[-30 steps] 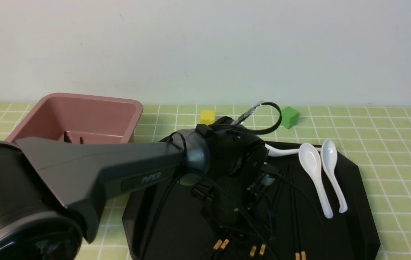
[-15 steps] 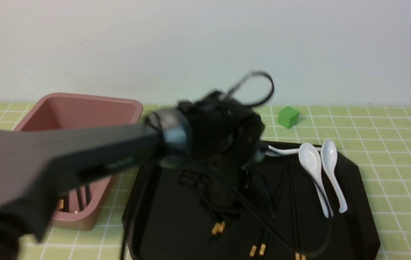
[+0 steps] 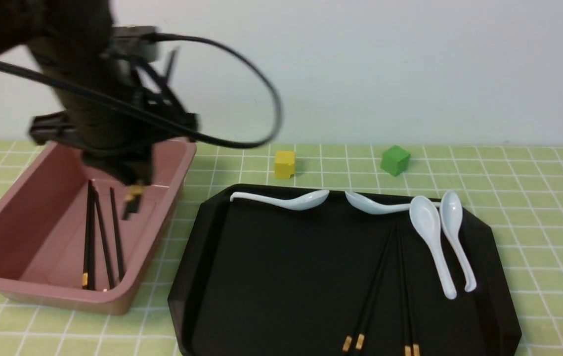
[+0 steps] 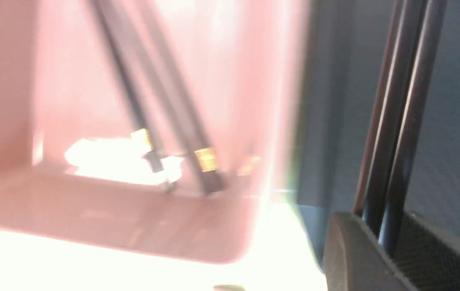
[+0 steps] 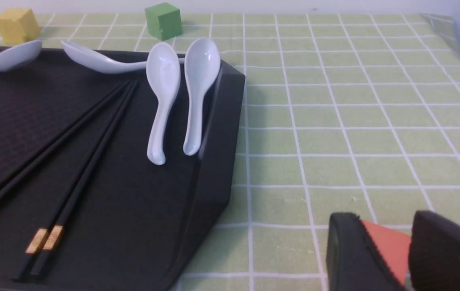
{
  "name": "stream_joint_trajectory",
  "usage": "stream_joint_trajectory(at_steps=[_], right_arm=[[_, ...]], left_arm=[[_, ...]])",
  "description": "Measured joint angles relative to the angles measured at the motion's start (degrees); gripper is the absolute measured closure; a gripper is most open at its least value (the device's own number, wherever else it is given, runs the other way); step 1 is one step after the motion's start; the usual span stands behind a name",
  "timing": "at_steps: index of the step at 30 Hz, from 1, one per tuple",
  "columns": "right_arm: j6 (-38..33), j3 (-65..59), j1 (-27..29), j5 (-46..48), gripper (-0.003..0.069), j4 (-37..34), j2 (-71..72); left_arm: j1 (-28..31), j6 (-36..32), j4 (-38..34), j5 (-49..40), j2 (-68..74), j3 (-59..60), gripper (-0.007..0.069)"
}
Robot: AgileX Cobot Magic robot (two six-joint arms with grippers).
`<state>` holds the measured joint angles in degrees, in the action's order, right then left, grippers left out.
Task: On green tablecloth take chopsticks from black tray and put them in box.
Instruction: 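Place the chopsticks into the pink bin with the left gripper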
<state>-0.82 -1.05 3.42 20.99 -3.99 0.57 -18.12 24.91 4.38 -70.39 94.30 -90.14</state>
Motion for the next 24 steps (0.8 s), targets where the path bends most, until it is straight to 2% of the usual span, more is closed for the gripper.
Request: stream_joint_trajectory(at_steps=[5,8,13,20,24], right_arm=[[0.0,0.0,0.0,0.0,0.0419,0.0,0.0],[0.0,0.0,0.0,0.0,0.0419,0.0,0.0],[0.0,0.0,0.0,0.0,0.0419,0.0,0.0],[0.0,0.0,0.0,0.0,0.0419,-0.1,0.0],[0.0,0.0,0.0,0.0,0.0419,0.0,0.0]], left_arm=[[10.3,-1.2,-2.1,0.1,1.4,2.9,0.0502],[12.9,-1.6,-1.7,1.8,3.2,3.8,0.0502],[13.7,-4.8,-1.1,3.0,7.6,4.5,0.0502],[13.7,-5.7,-0.6,6.0,14.2,4.5,0.0501],[13.7,-5.7,0.6,6.4,15.9,4.5,0.0457]])
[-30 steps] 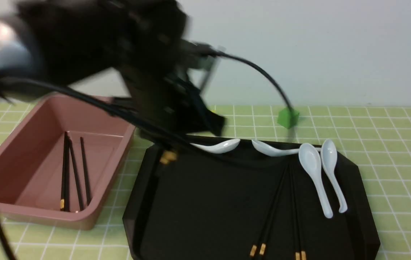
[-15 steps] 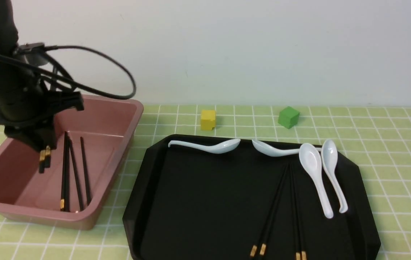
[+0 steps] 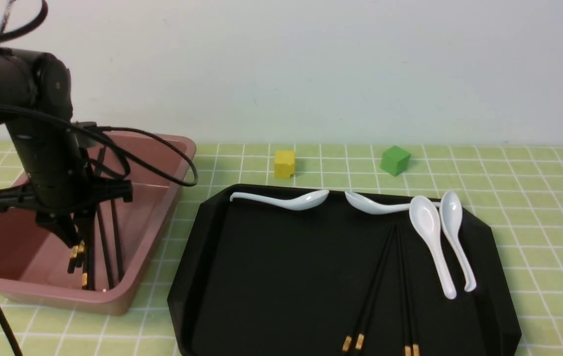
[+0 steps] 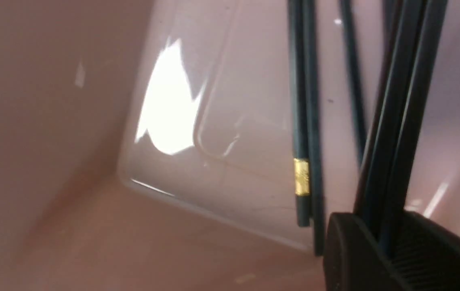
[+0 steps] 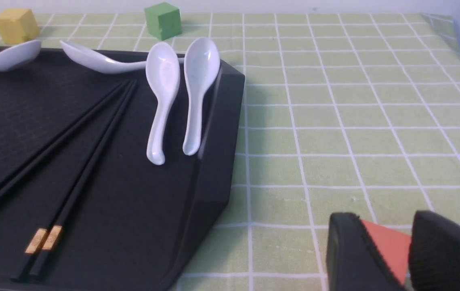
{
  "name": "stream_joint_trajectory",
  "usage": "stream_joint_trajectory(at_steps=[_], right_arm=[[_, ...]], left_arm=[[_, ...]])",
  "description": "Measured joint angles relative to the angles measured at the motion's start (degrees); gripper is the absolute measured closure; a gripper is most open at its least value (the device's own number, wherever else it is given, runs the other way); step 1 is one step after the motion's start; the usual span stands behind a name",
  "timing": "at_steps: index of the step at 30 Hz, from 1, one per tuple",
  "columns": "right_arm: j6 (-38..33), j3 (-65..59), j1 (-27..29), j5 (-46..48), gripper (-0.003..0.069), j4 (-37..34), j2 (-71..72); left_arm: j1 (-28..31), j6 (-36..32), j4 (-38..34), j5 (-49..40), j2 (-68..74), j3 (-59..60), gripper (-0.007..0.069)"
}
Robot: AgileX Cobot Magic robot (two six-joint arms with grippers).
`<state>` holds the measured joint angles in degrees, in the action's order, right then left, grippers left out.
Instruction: On green tablecloth take chopsticks from black tray and put them in box.
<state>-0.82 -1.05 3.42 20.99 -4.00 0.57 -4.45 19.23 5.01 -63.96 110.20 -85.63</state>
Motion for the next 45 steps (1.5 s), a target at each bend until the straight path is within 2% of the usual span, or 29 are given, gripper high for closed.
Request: stream_joint_trajectory(at_steps=[4,8,13,18,23,26,33,34,35,41,45], right_arm=[[0.0,0.0,0.0,0.0,0.0419,0.0,0.0],[0.0,0.0,0.0,0.0,0.0419,0.0,0.0],[0.0,0.0,0.0,0.0,0.0419,0.0,0.0],[0.0,0.0,0.0,0.0,0.0419,0.0,0.0],[0.0,0.0,0.0,0.0,0.0419,0.0,0.0],[0.0,0.0,0.0,0.0,0.0419,0.0,0.0],[0.0,0.0,0.0,0.0,0.0419,0.0,0.0],[0.0,0.0,0.0,0.0,0.0419,0.0,0.0],[0.0,0.0,0.0,0.0,0.0419,0.0,0.0],[0.0,0.0,0.0,0.0,0.0419,0.0,0.0],[0.0,0.0,0.0,0.0,0.0419,0.0,0.0]], left_arm=[[0.0,-1.9,0.4,-3.3,0.1,-0.5,0.0384],[0.0,-3.3,0.1,-5.1,-0.1,-1.5,0.0377],[0.0,-5.7,-4.6,-5.5,-3.8,-1.0,0.0477],[0.0,-11.8,-9.5,-5.7,-13.5,4.3,0.0638],[0.0,-13.3,-10.8,-5.7,-23.6,12.6,0.0637],[0.0,-14.1,-13.9,-1.6,-33.9,22.5,0.0637],[0.0,-22.5,-26.8,21.8,-58.6,48.6,0.0637],[0.0,-22.5,-26.8,21.8,-58.6,48.6,0.0637],[0.0,-25.1,-31.6,26.8,-64.8,53.9,0.0637],[0.0,-35.7,-45.6,38.7,-85.1,64.3,0.0637],[0.0,-39.5,-50.2,44.1,-94.4,67.6,0.0637]])
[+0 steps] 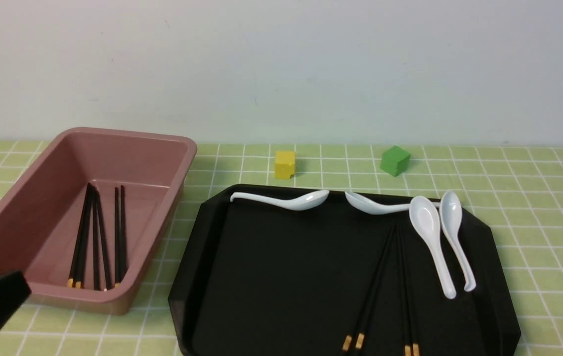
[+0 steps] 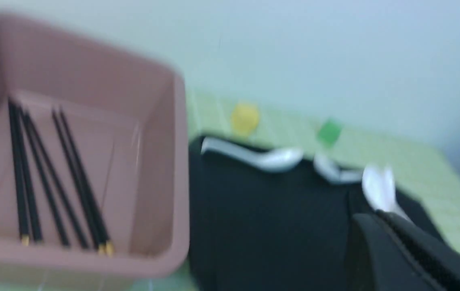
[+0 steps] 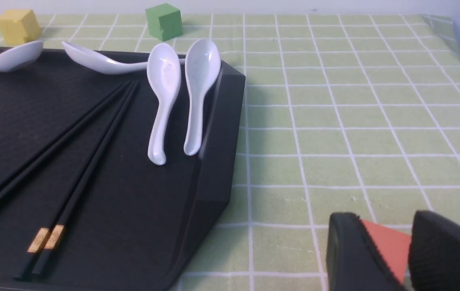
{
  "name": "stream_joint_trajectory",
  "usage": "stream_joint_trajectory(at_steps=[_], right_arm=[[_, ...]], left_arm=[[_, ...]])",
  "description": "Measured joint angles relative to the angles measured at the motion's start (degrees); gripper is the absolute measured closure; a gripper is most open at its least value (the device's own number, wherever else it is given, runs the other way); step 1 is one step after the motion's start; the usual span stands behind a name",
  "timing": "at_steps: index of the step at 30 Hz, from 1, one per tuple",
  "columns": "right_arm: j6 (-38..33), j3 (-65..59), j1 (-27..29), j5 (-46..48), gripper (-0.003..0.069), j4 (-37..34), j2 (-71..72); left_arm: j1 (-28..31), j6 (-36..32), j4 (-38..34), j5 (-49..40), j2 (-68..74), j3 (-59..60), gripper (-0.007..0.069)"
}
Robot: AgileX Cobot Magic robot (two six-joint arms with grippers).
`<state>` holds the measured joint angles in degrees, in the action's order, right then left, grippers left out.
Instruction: On green tablecloth take chopsticks from black tray and put them in box.
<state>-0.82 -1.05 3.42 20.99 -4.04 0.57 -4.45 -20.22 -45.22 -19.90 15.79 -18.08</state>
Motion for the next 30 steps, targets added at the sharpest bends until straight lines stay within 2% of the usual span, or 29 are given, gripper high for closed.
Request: stream_joint_trajectory(at_steps=[6,30], right_arm=[[0.0,0.0,0.0,0.0,0.0419,0.0,0.0],[0.0,0.0,0.0,0.0,0.0419,0.0,0.0]], left_arm=[[0.0,-0.8,-3.7,1.4,-4.5,1.6,0.0637],[0.0,-0.9,-4.1,1.3,-4.5,1.7,0.0637]])
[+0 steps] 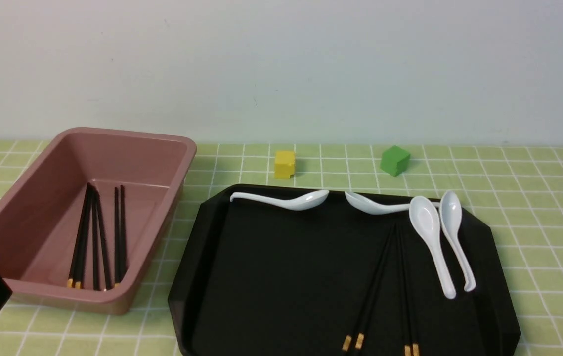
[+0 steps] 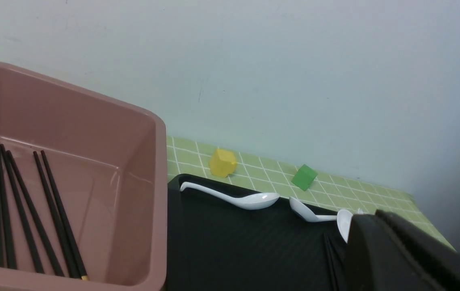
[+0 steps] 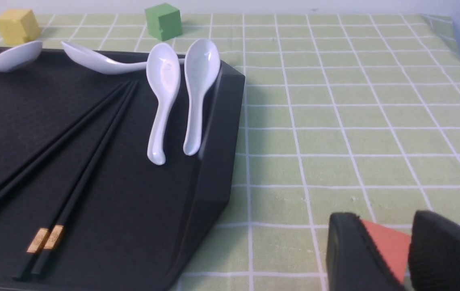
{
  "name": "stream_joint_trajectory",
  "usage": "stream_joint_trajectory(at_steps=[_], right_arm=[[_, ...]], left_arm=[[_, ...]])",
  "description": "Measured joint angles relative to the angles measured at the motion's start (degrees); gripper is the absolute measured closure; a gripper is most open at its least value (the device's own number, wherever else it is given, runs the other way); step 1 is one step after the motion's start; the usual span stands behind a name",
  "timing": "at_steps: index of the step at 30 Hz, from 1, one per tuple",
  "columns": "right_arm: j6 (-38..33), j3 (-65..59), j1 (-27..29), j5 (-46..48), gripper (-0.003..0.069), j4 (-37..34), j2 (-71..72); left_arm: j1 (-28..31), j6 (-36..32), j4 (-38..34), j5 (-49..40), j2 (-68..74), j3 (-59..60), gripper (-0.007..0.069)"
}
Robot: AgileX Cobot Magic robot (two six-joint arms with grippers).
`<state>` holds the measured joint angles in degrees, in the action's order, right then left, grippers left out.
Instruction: On green tablecloth take chopsticks from black tray and put them in box.
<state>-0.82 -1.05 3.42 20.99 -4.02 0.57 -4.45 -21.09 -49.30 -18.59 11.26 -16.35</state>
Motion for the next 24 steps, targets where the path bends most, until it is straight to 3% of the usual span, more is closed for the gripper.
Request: stream_joint_trajectory(at_steps=[14,17,24], right_arm=[[0.0,0.0,0.0,0.0,0.0419,0.0,0.0],[0.0,0.0,0.0,0.0,0.0419,0.0,0.0],[0.0,0.0,0.0,0.0,0.0419,0.0,0.0]], left_arm=[[0.0,0.5,1.4,0.1,-6.7,2.9,0.0634],[0.0,5.8,8.7,-0.1,-8.9,7.0,0.0634],[0.0,29.7,32.6,-0.7,-11.7,15.5,0.0629]])
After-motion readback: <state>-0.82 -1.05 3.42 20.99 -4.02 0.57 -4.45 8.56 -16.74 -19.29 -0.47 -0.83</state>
